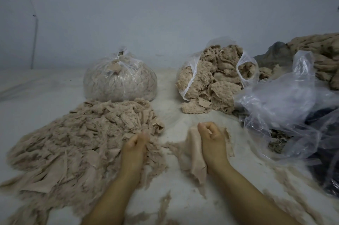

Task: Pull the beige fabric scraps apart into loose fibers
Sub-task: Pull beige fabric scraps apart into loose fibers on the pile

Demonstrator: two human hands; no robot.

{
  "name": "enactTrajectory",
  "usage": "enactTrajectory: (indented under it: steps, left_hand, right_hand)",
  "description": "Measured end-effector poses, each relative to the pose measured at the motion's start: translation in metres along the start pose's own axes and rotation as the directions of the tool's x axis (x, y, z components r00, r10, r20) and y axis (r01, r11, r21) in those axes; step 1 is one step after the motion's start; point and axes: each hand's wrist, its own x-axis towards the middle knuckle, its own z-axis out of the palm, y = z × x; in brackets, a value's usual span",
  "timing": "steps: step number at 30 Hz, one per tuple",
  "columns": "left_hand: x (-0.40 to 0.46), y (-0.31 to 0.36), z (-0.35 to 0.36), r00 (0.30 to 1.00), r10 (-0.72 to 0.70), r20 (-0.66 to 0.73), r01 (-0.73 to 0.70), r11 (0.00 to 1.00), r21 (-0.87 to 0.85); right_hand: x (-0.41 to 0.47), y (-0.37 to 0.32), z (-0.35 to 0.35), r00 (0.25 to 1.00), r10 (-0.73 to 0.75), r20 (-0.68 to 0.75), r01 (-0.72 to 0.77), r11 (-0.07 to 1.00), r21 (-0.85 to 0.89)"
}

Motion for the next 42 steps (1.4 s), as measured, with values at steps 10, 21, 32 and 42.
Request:
enactTrajectory:
  steps: [10,21,32,42]
  left_hand:
    - [-0.016,0.004,0.021,0.976,0.038,0.213,-0.050,0.997,0.050]
    - [-0.005,0.010,0.008,0.983,-0.159,0.094,0.175,0.965,-0.197]
    - [-0.005,0.012,0.005,0.977,-0.037,0.211,0.013,0.993,0.115]
    - [0.008,0.009,-0.082,0.892,-0.095,0.441,-0.424,0.155,0.892]
  right_hand:
    - [-0.030,-0.009,0.007,0.832,0.129,0.539,-0.163,0.987,0.015]
    - [-0.015,-0.009,-0.022,0.571,0.361,0.738,-0.167,0.931,-0.326]
    - [-0.001,-0.007,-0.012,0.952,0.138,0.273,-0.156,0.987,0.045]
    - [0.019,0.026,-0.021,0.920,0.293,0.260,0.038,0.593,-0.804]
